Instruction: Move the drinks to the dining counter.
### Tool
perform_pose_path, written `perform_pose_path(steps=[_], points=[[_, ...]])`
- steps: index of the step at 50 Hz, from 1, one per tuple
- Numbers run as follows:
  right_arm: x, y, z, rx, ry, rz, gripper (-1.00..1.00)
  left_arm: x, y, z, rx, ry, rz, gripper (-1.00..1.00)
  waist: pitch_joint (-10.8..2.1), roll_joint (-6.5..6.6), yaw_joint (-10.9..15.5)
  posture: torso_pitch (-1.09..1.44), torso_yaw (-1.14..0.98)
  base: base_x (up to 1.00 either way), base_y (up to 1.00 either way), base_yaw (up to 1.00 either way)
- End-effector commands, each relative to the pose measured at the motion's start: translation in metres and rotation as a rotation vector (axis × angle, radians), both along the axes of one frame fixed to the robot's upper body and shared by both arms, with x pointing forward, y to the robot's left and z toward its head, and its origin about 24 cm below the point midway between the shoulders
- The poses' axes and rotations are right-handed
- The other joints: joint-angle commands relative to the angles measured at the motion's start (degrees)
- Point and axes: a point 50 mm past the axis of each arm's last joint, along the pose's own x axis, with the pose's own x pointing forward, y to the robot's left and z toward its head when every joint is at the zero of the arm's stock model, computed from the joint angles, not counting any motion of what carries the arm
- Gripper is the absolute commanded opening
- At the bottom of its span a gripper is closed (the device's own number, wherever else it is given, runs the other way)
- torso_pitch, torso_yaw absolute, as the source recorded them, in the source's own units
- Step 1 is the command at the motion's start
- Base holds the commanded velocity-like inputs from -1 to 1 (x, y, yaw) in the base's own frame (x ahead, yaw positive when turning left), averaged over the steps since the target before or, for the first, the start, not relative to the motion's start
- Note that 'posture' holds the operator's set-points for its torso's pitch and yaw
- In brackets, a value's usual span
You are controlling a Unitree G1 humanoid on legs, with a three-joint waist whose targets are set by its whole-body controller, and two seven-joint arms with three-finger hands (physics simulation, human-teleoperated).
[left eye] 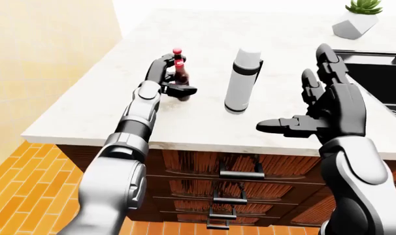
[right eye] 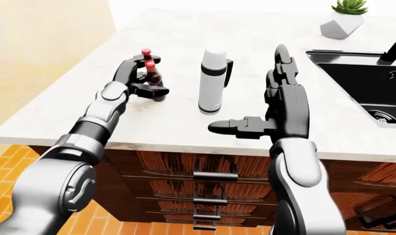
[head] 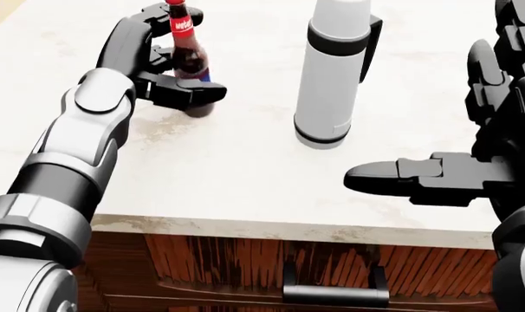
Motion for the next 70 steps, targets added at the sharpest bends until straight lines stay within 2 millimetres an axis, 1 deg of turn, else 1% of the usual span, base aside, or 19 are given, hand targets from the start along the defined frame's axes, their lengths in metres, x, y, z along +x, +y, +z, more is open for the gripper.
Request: perform_pose_path(steps=[1,5,12,14,15,16,23,29,35,41,43,47,51,55,56,58,63,67,70], points=[[-0.004,0.000,0.011,-0.011,-0.075,-0.002,1.00,0.002,-0.002,0.031,-0.006,-0.112,-0.010,0.39,-1.53,-0.06,0.0,0.00,0.00,0.00,0.00,0.00],[-0.004,0.000,0.011,-0.013,-0.075,-0.002,1.00,0.002,-0.002,0.033,-0.006,-0.115,-0.010,0.47,-1.56,-0.05,0.0,0.00,0.00,0.00,0.00,0.00],[-0.004,-0.001,0.009,-0.012,-0.072,-0.005,1.00,0.002,-0.002,0.030,-0.004,-0.114,-0.012,0.47,-1.56,-0.07,0.0,0.00,0.00,0.00,0.00,0.00],[-0.005,-0.001,0.010,-0.013,-0.071,-0.005,1.00,0.002,-0.001,0.030,-0.003,-0.112,-0.013,0.55,-1.59,-0.07,0.0,0.00,0.00,0.00,0.00,0.00],[-0.004,-0.001,0.009,-0.013,-0.070,-0.006,1.00,0.001,-0.001,0.029,-0.002,-0.112,-0.015,0.69,-1.60,-0.06,0.0,0.00,0.00,0.00,0.00,0.00],[-0.005,-0.001,0.008,-0.013,-0.069,-0.006,1.00,0.001,-0.001,0.028,-0.001,-0.111,-0.017,0.70,-1.58,-0.04,0.0,0.00,0.00,0.00,0.00,0.00],[-0.005,-0.001,0.008,-0.014,-0.068,-0.007,1.00,0.000,0.000,0.024,-0.002,-0.106,-0.021,0.68,-1.64,0.00,0.0,0.00,0.00,0.00,0.00,0.00],[-0.006,0.000,0.008,-0.015,-0.068,-0.005,1.00,0.000,0.001,0.024,-0.003,-0.107,-0.020,0.69,-1.66,0.02,0.0,0.00,0.00,0.00,0.00,0.00],[-0.006,-0.002,0.007,-0.013,-0.069,-0.007,1.00,-0.001,0.010,0.022,-0.008,-0.110,-0.007,0.69,-1.61,0.08,0.0,0.00,0.00,0.00,0.00,0.00],[-0.008,-0.005,0.007,-0.011,-0.070,-0.011,1.00,-0.005,0.017,0.022,-0.013,-0.123,-0.001,0.88,-1.61,0.22,-0.1,0.00,0.00,0.00,0.00,0.00],[-0.009,-0.008,0.009,-0.009,-0.073,-0.016,1.00,-0.008,0.022,0.023,-0.018,-0.133,0.005,0.93,-1.59,0.26,-0.1,0.00,0.00,0.00,0.00,0.00],[-0.010,-0.014,0.011,-0.004,-0.078,-0.028,1.00,-0.021,0.034,0.030,-0.037,-0.164,0.025,1.00,-1.42,0.40,-0.2,0.00,0.00,0.00,0.00,0.00],[-0.013,-0.019,0.016,0.001,-0.086,-0.041,1.00,-0.043,0.048,0.039,-0.064,-0.202,0.057,1.00,-1.18,0.54,-0.3,0.00,0.00,0.00,0.00,0.00],[-0.016,-0.024,0.019,0.005,-0.092,-0.052,1.00,-0.061,0.060,0.046,-0.073,-0.234,0.084,1.00,-0.92,0.67,-0.3,0.00,0.00,0.00,0.00,0.00],[-0.017,-0.027,0.020,0.005,-0.094,-0.057,1.00,-0.068,0.063,0.046,-0.076,-0.242,0.087,1.00,-0.84,0.69,-0.3,0.00,0.00,0.00,0.00,0.00],[-0.020,-0.033,0.022,0.003,-0.093,-0.067,1.00,-0.083,0.069,0.050,-0.081,-0.258,0.090,1.00,-0.81,0.74,-0.3,0.00,0.00,0.00,0.00,0.00],[-0.030,-0.052,0.022,-0.004,-0.095,-0.106,1.00,-0.111,0.081,0.064,-0.112,-0.307,0.108,1.00,-0.40,0.62,-0.1,0.00,0.00,0.00,0.00,0.00],[-0.043,-0.075,0.029,0.006,-0.110,-0.159,1.00,-0.143,0.100,0.077,-0.129,-0.354,0.146,1.00,-0.11,0.53,-0.1,0.00,0.00,0.00,0.00,0.00],[-0.051,-0.086,0.030,0.017,-0.119,-0.181,1.00,-0.156,0.110,0.083,-0.147,-0.377,0.176,1.00,0.39,0.54,-0.1,0.00,0.00,0.00,0.00,0.00]])
